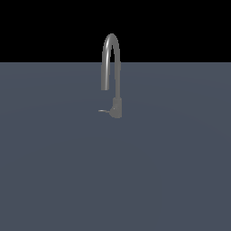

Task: Turn on the faucet by rotating a designated handle.

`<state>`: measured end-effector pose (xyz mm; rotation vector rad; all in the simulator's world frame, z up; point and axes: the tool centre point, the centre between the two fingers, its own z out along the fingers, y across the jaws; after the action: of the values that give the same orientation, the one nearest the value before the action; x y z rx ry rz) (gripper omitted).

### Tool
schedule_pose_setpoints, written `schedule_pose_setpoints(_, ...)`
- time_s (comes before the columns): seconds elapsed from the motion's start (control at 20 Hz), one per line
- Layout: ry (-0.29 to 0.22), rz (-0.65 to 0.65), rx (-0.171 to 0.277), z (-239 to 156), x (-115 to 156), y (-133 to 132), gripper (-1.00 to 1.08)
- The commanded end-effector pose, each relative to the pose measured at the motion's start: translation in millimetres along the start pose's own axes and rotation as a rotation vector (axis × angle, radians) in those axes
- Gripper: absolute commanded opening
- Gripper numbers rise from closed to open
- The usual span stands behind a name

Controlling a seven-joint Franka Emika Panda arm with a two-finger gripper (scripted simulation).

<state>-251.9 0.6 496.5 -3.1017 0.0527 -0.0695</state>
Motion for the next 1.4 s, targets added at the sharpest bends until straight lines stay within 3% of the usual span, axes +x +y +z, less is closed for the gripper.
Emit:
schedule_pose_setpoints(0.0,0.0,0.0,0.0,0.0,0.0,0.0,-1.0)
schedule_pose_setpoints(0.25,-0.002,-0.025,-0.023,3.1,4.6,-1.9,-1.0)
schedule_pose_setpoints(0.55,-0.011,-0.117,-0.107,15.1,21.2,-9.2,-1.0)
schedule_pose_setpoints(0.8,-0.023,-0.239,-0.219,32.4,42.0,-19.6,-1.0)
schedule_pose_setpoints(1.35,-0.054,-0.571,-0.522,86.6,90.8,-49.3,-1.0)
